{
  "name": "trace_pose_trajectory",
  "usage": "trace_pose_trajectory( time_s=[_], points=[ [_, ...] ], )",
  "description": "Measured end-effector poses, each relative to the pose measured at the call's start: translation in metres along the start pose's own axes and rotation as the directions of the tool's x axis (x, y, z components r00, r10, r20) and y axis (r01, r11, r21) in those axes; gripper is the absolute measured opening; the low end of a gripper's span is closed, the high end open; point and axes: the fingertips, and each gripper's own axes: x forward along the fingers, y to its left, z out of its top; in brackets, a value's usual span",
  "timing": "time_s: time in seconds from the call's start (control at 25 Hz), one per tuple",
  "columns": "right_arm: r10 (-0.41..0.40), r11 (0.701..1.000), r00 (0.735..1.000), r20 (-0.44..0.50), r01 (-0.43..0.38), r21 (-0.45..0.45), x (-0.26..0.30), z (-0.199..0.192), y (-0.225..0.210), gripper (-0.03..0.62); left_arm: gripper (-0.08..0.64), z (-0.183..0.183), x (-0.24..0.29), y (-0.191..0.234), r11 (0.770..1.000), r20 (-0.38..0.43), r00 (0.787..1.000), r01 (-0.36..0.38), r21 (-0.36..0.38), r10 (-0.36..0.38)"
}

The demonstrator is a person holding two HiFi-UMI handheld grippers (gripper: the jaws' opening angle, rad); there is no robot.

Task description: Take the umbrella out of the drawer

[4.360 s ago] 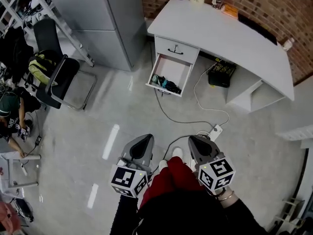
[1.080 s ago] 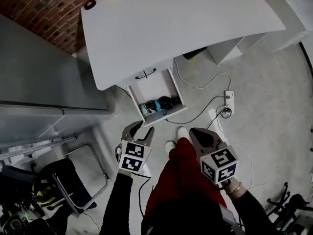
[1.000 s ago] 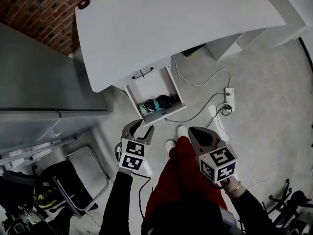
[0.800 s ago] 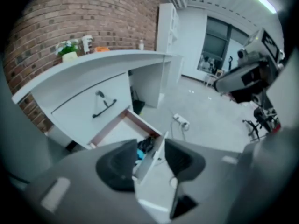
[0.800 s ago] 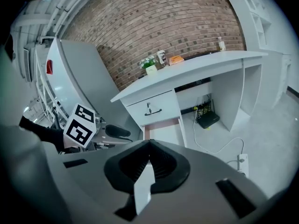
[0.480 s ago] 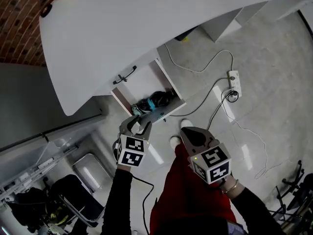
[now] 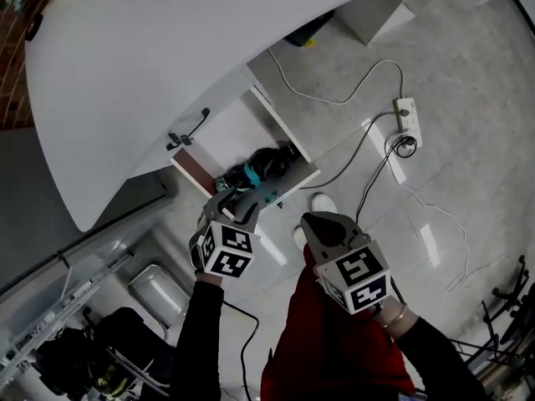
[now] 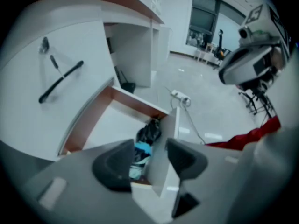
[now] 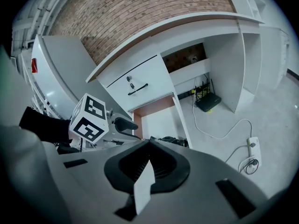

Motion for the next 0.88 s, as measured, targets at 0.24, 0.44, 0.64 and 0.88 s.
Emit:
trace_pose_trajectory(
  time_s=[0.24,0.44,0.64,0.88],
  points=[
    [-0.001,1.0,1.0,-0.031,0.001,0.016,0.019,-0.015,-0.011,-0.002,0.233,-0.007,0.031,0.002,1.0,-0.049,0.998,0.028,0.015,-0.027],
    [-0.006,1.0,0.999,-0.052,0.007,0.021,0.037,-0.021,-0.022,-0.002,0.235,-0.012,0.054,0.008,0.998,-0.09,0.995,0.049,0.036,-0.045],
    [0.0,0.999,0.998,-0.059,0.002,0.036,0.051,-0.027,-0.029,-0.002,0.251,-0.019,0.075,0.012,0.996,-0.138,0.989,0.068,0.065,-0.058],
    [0.007,0.998,0.997,-0.07,-0.003,0.058,0.059,-0.041,-0.036,-0.002,0.265,-0.028,0.104,0.012,0.987,-0.205,0.977,0.09,0.134,-0.062]
  ],
)
